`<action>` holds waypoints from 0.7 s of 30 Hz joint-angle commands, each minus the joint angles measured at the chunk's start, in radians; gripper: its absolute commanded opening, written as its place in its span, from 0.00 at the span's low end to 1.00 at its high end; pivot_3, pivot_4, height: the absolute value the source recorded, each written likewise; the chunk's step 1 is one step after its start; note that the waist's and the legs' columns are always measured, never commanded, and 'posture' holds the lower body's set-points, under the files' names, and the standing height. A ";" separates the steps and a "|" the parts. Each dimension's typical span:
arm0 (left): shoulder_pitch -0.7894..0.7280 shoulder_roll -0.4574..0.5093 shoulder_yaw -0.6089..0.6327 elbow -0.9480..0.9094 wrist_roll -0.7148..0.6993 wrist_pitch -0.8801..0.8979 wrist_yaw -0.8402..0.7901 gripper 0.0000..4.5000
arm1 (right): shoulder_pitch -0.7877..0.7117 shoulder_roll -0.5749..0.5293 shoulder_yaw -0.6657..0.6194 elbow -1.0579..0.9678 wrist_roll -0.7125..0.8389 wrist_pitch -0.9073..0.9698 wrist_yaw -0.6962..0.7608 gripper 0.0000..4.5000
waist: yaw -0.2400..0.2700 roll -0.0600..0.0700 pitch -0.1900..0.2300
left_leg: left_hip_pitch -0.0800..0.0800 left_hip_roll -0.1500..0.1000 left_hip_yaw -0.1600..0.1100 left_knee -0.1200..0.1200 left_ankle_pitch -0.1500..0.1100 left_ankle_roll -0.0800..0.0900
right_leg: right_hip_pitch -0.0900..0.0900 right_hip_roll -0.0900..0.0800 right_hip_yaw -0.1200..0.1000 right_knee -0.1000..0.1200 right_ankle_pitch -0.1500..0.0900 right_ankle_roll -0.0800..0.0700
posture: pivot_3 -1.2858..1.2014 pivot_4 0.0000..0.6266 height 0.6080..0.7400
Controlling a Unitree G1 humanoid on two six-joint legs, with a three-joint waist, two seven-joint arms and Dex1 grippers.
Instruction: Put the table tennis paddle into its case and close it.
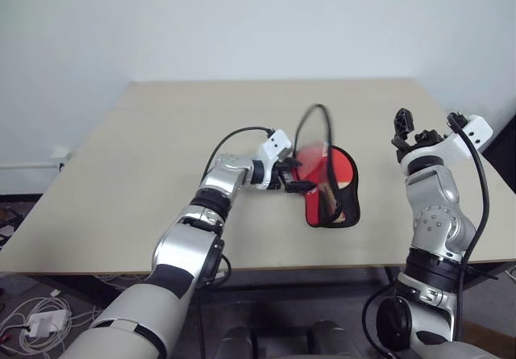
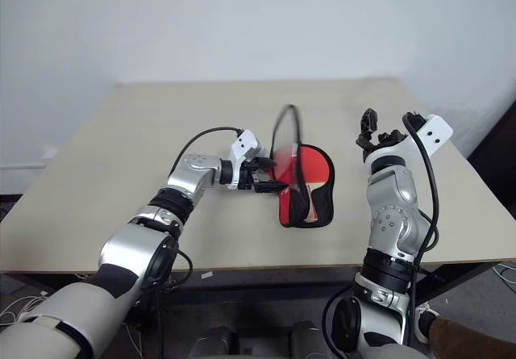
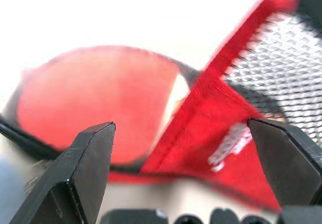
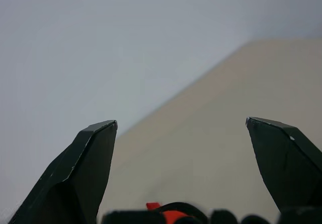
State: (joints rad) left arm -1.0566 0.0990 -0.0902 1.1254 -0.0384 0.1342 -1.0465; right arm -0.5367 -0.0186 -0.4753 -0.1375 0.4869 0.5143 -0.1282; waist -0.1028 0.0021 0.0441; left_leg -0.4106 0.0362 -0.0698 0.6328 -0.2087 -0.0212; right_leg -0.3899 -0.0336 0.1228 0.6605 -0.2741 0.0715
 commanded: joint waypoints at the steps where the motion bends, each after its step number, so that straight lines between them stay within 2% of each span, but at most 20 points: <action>1: -0.009 -0.002 0.031 -0.019 -0.024 0.055 0.019 1.00 | 0.008 -0.014 0.044 -0.028 -0.021 -0.016 -0.009 0.99 | 0.000 0.000 0.000 | 0.000 0.000 0.000 0.000 0.000 0.000 | 0.000 0.000 0.000 0.000 0.000 0.000 | 0.52 0.00 1.00; 12: 0.015 0.043 0.091 -0.098 -0.110 0.478 0.023 1.00 | 0.065 -0.009 0.136 -0.026 -0.062 -0.006 -0.012 0.99 | 0.001 0.000 0.000 | 0.000 0.000 0.000 0.000 0.000 0.000 | 0.000 0.000 0.000 0.000 0.000 0.000 | 0.52 0.00 1.00; 21: 0.041 -0.028 0.145 -0.133 -0.185 0.713 0.124 1.00 | 0.058 -0.021 0.144 -0.006 -0.071 -0.011 -0.012 0.99 | 0.001 0.000 0.000 | 0.000 0.000 0.000 0.001 0.000 0.000 | 0.001 0.000 0.000 0.000 0.000 0.001 | 0.52 0.00 1.00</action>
State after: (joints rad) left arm -1.0032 0.0822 0.0340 1.0189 -0.1868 0.8094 -0.9371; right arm -0.4570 -0.0261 -0.3372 -0.1232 0.4204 0.5190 -0.1381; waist -0.1015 0.0022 0.0440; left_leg -0.4105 0.0362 -0.0702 0.6332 -0.2086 -0.0212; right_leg -0.3892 -0.0337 0.1225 0.6603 -0.2746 0.0723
